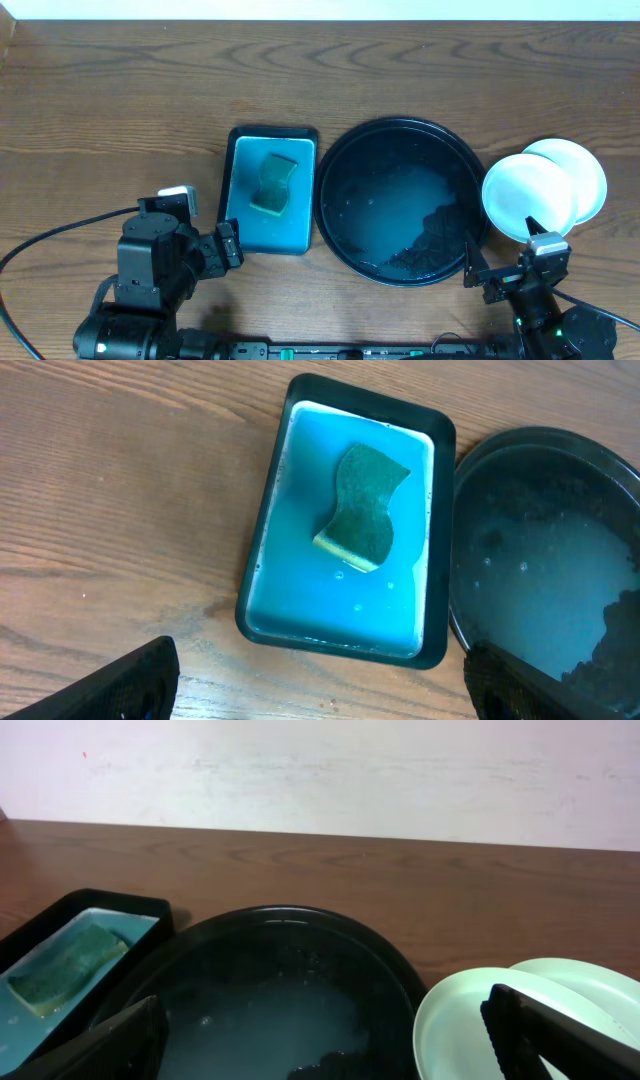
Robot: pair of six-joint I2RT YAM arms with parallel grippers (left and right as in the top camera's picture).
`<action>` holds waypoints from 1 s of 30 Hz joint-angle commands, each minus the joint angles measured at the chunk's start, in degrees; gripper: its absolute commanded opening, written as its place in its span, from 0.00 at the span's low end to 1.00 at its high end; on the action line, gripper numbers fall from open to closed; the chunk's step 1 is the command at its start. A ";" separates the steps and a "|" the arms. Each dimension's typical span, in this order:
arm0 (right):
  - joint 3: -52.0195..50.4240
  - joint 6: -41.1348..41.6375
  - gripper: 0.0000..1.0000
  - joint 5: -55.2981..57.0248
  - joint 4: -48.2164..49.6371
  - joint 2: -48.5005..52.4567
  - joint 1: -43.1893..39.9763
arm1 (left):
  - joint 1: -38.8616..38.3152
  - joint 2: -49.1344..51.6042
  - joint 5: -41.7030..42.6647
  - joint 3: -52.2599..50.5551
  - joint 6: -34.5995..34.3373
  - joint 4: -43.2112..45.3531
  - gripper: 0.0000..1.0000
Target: Clean dirty plates on tray and stack at the side
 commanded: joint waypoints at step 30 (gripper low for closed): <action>-2.86 0.07 0.99 -0.50 1.64 -0.63 0.50 | -0.22 0.07 -0.66 -0.26 0.37 0.04 0.91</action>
